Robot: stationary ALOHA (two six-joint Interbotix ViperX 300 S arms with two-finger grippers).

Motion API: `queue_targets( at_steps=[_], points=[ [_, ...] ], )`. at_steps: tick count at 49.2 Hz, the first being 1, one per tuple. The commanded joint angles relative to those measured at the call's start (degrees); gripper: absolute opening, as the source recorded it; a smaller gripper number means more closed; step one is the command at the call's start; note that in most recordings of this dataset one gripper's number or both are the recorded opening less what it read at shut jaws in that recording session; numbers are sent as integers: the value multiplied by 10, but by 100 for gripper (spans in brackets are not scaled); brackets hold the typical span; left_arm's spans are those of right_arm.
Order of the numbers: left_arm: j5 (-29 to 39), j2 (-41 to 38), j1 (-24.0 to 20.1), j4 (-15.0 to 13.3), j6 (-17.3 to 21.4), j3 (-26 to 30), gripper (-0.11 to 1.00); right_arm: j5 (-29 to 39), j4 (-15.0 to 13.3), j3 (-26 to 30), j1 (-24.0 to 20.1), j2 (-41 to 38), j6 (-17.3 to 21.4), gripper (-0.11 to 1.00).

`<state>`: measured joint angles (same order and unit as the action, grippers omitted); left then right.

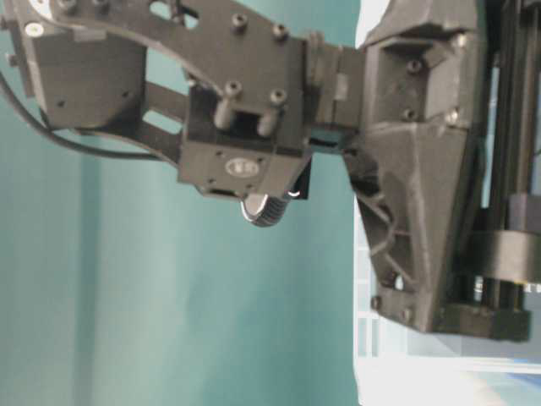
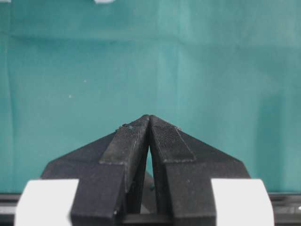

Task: Take the box out of the case with the right arm.
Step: 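Lower the box onto the table in front of the case and release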

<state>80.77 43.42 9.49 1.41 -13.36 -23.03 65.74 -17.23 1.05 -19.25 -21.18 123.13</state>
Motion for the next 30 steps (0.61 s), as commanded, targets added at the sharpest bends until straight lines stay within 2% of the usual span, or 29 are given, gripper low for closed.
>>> queue_targets(
  at_steps=[1, 5, 7, 21, 30],
  points=[
    [-2, 0, 3, 1, 1, 6, 0, -1, 0, 8, -2, 13, 0, 77],
    [-2, 0, 3, 2, 0, 6, 0, -1, 1, 9, -2, 13, 0, 92],
    [-2, 0, 3, 2, 0, 5, 0, -1, 1, 10, -2, 13, 0, 95],
    [-2, 0, 3, 1, 0, 5, 0, 18, 1, 22, -2, 16, 0, 93],
    [-2, -1, 3, 2, 0, 5, 0, 84, -5, 51, -3, 33, -4, 92]
  ],
)
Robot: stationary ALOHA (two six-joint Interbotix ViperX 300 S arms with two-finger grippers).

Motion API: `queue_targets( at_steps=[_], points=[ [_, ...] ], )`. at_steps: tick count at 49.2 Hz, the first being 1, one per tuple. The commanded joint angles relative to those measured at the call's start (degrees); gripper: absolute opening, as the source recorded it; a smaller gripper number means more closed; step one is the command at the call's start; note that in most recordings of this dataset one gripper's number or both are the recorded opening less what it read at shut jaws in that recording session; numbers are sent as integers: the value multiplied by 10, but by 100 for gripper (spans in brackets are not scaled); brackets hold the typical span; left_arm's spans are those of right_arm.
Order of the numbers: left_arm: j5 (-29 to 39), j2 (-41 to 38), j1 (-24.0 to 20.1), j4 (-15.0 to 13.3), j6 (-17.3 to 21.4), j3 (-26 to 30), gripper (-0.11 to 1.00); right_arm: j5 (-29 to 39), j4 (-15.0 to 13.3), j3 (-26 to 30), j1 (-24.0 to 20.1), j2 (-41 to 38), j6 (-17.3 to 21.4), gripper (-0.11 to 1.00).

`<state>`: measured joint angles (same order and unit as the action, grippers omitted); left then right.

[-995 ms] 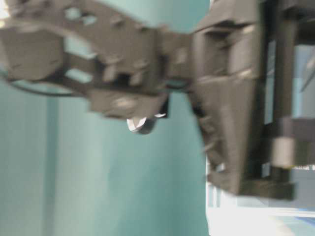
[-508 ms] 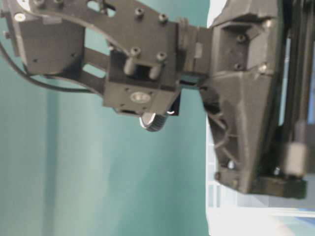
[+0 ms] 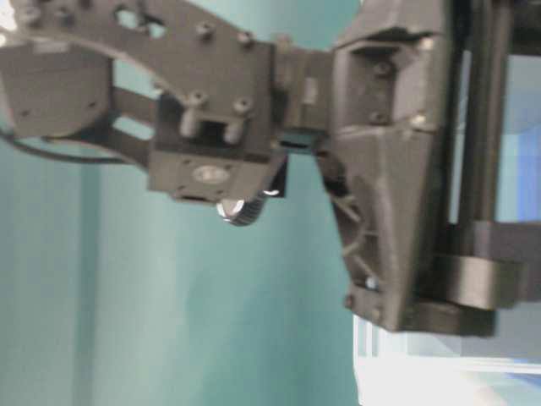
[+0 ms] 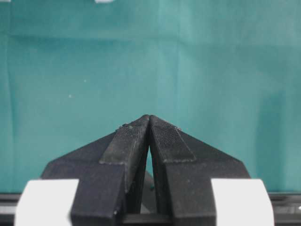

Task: Take the box out of the case with the right arm.
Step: 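Lower the box onto the table in front of the case and release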

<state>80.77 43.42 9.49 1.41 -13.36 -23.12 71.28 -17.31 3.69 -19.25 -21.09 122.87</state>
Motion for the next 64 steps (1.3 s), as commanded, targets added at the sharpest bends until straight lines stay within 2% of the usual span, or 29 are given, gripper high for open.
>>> queue_targets(
  at_steps=[1, 10, 21, 31, 46, 55, 64],
  points=[
    [-2, -1, 3, 2, 0, 5, 0, 37, -5, 29, -3, 34, -3, 92],
    [-2, -1, 3, 2, 0, 6, 0, 98, -18, 74, -4, 49, -12, 92],
    [-2, 0, 3, 1, 0, 6, 0, 149, -22, 128, -4, 64, -46, 92],
    [-2, 0, 3, 2, 1, 6, 0, 206, -23, 165, -3, 69, -56, 92],
    [-2, -3, 3, 2, 0, 6, 0, 204, -20, 167, -3, 72, -63, 92],
    [-2, -1, 3, 1, 1, 6, 0, 203, -4, 163, -4, 82, -75, 92],
    [-2, 0, 3, 2, 1, 6, 0, 215, -2, 131, -5, 112, -78, 90]
  ],
)
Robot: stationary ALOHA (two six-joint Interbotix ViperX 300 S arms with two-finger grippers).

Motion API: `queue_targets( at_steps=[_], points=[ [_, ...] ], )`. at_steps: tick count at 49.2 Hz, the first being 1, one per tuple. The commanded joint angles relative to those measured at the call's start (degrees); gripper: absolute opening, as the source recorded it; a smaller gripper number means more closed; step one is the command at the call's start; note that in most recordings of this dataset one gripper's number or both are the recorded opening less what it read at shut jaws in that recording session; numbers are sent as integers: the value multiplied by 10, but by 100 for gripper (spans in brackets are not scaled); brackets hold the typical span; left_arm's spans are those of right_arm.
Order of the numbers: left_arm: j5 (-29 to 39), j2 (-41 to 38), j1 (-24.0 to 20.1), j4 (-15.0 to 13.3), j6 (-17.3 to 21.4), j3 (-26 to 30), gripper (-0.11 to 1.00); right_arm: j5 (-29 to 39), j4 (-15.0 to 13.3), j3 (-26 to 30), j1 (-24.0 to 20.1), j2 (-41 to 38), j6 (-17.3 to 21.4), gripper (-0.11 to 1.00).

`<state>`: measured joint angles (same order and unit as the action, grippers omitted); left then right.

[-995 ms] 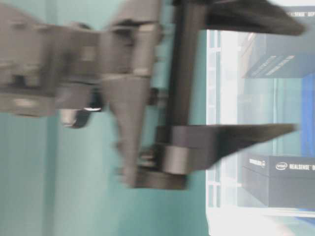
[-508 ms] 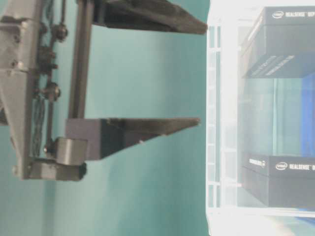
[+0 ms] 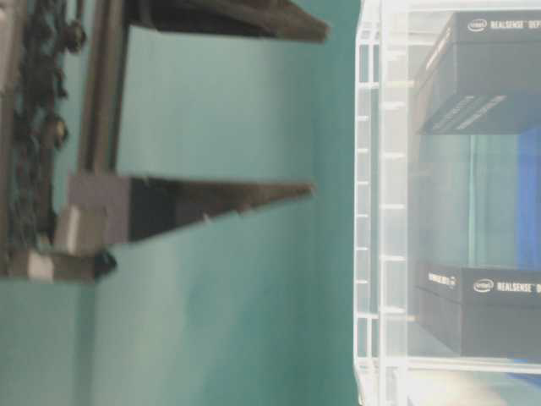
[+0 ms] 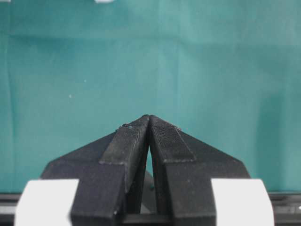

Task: Take the box out of the case with the right arm.
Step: 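Lower the box onto the table in front of the case and release, then withdraw the open right gripper to the right side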

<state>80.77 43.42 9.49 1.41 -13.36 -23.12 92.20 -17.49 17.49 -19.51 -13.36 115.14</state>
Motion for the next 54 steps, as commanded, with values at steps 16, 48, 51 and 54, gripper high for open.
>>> queue_targets(
  at_steps=[16, 48, 51, 54],
  points=[
    [-2, 0, 3, 0, -1, 6, 0, -18, 1, -142, -8, 134, 4, 90],
    [-2, 3, 3, 1, 3, 5, 0, -31, 10, -423, -72, 410, 65, 90],
    [-2, 3, 3, 0, 3, 5, 0, -25, 11, -429, -75, 419, 65, 90],
    [-2, 2, 3, 1, 4, 5, 0, -22, 10, -432, -75, 423, 62, 90]
  ],
)
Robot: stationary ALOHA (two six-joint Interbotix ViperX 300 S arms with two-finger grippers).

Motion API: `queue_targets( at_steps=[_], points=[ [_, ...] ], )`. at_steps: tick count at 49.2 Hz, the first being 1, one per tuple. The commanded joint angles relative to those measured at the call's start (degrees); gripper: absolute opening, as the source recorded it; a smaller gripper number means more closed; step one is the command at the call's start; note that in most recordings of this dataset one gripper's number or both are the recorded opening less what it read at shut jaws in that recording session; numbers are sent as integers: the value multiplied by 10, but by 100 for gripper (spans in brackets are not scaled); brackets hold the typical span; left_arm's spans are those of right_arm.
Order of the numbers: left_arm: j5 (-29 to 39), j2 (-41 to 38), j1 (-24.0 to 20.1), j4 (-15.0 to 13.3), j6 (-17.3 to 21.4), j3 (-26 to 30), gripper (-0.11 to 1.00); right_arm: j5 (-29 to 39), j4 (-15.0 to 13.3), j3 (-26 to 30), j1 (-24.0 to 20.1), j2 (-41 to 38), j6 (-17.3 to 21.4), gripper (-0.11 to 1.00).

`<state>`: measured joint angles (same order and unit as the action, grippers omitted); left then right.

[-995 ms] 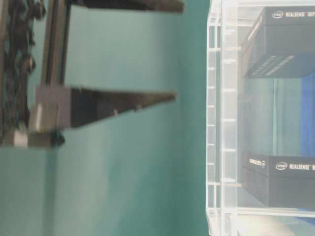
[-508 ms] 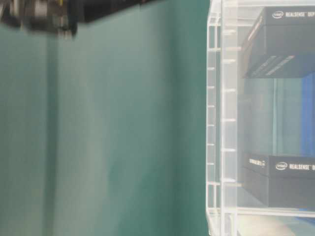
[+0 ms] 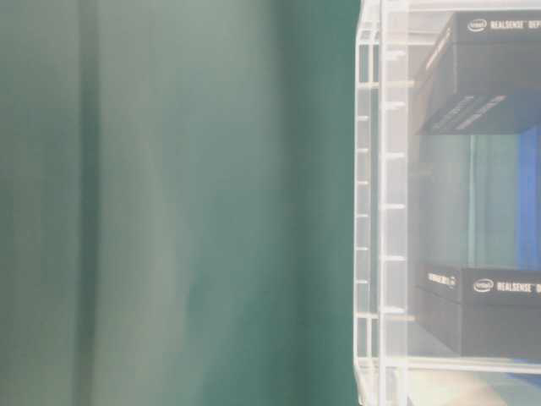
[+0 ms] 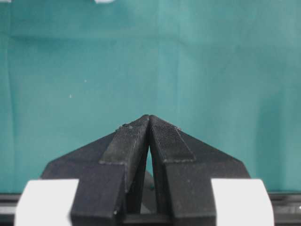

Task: Take the box out of the case with the right arm.
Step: 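Withdraw the open right gripper to the right side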

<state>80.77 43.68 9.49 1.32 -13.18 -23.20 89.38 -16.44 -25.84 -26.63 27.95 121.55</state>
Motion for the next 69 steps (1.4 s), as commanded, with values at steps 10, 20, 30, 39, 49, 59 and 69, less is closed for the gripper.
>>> queue_targets(
  at_steps=[10, 20, 30, 39, 49, 59, 69],
  points=[
    [-1, -2, 2, 3, 2, 5, 0, 6, -3, 2, -3, 7, -3, 90],
    [-2, -2, 3, 3, 1, 5, 0, 6, -6, -1, 22, 9, -15, 90],
    [-2, -4, 3, 3, 1, 5, 0, 2, -8, -9, 103, 27, -99, 90],
    [-2, -3, 3, 3, 1, 5, 0, -15, -8, -15, 208, 42, -207, 90],
    [-2, -2, 2, 3, 2, 5, 0, -54, -4, -16, 317, 41, -324, 90],
    [-2, -2, 3, 3, 1, 4, 0, -73, 1, -16, 381, 31, -384, 90],
    [-2, -2, 3, 3, 2, 4, 0, -84, 7, -16, 386, 29, -391, 90]
  ],
)
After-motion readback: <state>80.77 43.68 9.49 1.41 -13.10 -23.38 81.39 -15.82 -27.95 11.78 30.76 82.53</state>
